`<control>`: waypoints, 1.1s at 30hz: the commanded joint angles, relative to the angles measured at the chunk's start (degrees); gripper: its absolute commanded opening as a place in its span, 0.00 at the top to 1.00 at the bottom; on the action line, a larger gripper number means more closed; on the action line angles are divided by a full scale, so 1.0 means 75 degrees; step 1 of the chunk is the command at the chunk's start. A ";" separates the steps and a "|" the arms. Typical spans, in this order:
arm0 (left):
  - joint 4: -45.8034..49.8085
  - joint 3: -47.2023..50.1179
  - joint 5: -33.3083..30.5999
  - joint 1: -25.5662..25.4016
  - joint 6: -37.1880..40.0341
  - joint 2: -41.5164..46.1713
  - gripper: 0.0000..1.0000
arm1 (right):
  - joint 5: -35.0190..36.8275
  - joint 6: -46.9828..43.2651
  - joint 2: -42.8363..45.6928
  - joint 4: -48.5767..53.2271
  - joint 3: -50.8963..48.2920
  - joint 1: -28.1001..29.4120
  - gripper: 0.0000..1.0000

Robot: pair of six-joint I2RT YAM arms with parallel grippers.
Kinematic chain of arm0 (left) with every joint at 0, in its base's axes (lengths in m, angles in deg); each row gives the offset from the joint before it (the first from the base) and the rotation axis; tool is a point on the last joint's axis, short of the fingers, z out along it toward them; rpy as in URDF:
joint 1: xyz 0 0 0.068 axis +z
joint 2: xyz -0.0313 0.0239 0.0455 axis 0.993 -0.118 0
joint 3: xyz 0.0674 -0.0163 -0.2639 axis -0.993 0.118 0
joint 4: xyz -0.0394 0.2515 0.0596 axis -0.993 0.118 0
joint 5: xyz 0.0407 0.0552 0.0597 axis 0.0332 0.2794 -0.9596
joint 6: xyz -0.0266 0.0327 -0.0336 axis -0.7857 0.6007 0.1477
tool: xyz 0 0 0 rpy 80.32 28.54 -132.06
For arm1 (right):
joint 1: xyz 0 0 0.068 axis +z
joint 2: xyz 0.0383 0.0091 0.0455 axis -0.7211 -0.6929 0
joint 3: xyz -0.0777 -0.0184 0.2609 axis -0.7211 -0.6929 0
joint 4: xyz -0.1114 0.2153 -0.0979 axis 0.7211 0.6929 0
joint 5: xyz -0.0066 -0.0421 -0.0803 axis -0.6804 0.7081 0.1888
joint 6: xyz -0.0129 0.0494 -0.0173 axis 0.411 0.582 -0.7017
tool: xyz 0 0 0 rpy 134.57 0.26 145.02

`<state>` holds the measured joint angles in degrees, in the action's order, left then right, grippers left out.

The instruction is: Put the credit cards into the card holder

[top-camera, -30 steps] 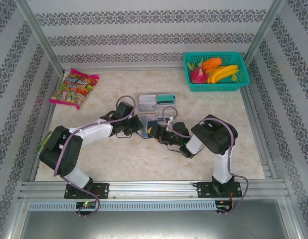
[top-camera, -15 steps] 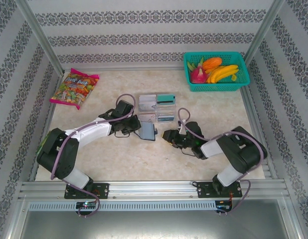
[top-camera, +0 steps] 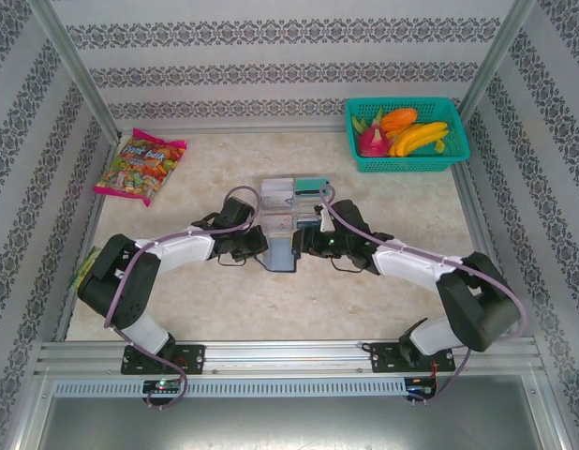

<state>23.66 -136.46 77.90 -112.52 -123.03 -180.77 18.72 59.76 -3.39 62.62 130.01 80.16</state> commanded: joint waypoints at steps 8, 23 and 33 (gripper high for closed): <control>-0.0447 -0.0121 0.1116 -0.0107 0.0857 -0.0106 0.92 | -0.0563 -0.0386 -0.1398 0.0146 0.1089 0.0394 0.60; -0.0018 -0.0113 0.1007 -0.0005 0.1720 -0.0351 0.69 | -0.0550 -0.0801 -0.1019 0.0904 0.0970 -0.0647 0.60; 0.0534 -0.0339 0.0833 0.0079 0.2180 -0.0326 0.51 | -0.0131 -0.1176 -0.1628 0.1557 0.1832 0.0208 0.60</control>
<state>24.38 -137.46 85.07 -112.41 -109.15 -183.46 16.30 51.82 -13.03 72.78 143.45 81.04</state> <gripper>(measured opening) 0.483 0.397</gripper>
